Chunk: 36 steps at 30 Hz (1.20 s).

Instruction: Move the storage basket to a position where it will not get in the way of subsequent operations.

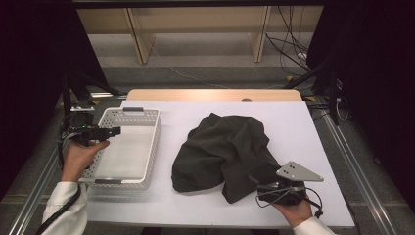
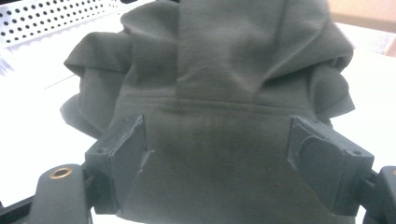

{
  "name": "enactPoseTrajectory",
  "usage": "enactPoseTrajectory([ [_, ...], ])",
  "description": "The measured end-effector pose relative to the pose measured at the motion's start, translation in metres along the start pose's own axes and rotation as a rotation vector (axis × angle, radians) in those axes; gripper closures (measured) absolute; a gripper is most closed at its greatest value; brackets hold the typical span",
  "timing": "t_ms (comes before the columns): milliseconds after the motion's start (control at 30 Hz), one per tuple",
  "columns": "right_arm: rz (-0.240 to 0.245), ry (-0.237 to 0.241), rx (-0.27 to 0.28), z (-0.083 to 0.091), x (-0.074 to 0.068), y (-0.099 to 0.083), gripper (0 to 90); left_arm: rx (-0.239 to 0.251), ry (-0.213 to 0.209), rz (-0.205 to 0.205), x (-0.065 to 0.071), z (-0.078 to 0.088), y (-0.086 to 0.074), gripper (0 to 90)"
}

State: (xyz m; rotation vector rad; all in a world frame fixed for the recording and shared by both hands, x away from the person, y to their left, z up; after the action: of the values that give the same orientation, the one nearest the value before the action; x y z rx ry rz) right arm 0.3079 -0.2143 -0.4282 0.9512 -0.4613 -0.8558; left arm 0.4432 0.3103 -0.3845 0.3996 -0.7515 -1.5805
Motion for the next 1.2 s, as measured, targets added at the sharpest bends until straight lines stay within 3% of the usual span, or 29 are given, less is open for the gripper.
enactPoseTrajectory([
  [100, 0.005, 0.006, -0.006, -0.002, -0.005, 0.0, 21.1, 0.021, -0.034, -0.019, 0.012, 0.001, 0.002, 14.7],
  [200, 0.008, 0.0, -0.04, -0.005, -0.006, -0.001, 21.1, 0.039, -0.122, 0.005, 0.024, 0.001, 0.005, 14.7],
  [233, 0.004, -0.005, -0.046, -0.005, -0.007, -0.001, 21.1, 0.039, -0.133, -0.007, 0.028, 0.0, 0.005, 14.7],
  [333, -0.007, -0.006, -0.05, -0.006, -0.007, -0.001, 21.1, 0.038, -0.133, -0.02, 0.039, -0.001, 0.005, 14.5],
  [400, -0.01, -0.006, -0.052, -0.006, -0.008, -0.001, 21.1, 0.04, -0.156, -0.024, 0.047, -0.002, 0.005, 14.3],
  [633, -0.015, 0.002, -0.067, -0.008, -0.012, -0.001, 20.5, 0.031, -0.184, -0.078, 0.077, -0.006, 0.002, 9.0],
  [1200, 0.013, 0.035, -0.096, -0.015, -0.025, -0.001, 19.1, 0.016, -0.262, -0.2, 0.139, -0.018, -0.026, 6.4],
])
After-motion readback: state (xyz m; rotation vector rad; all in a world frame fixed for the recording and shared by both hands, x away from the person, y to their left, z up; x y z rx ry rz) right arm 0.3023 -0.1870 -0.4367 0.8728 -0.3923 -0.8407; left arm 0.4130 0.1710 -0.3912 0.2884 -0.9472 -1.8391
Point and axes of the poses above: each handheld gripper's, and its own axes: z roughly backward along the jaws, y roughly out of its top, x roughly to its right, the point moved 2 cm from there along -z, roughly forward along the jaws, and after that the axes turned 4 degrees about -x, right-handed, at the moved point
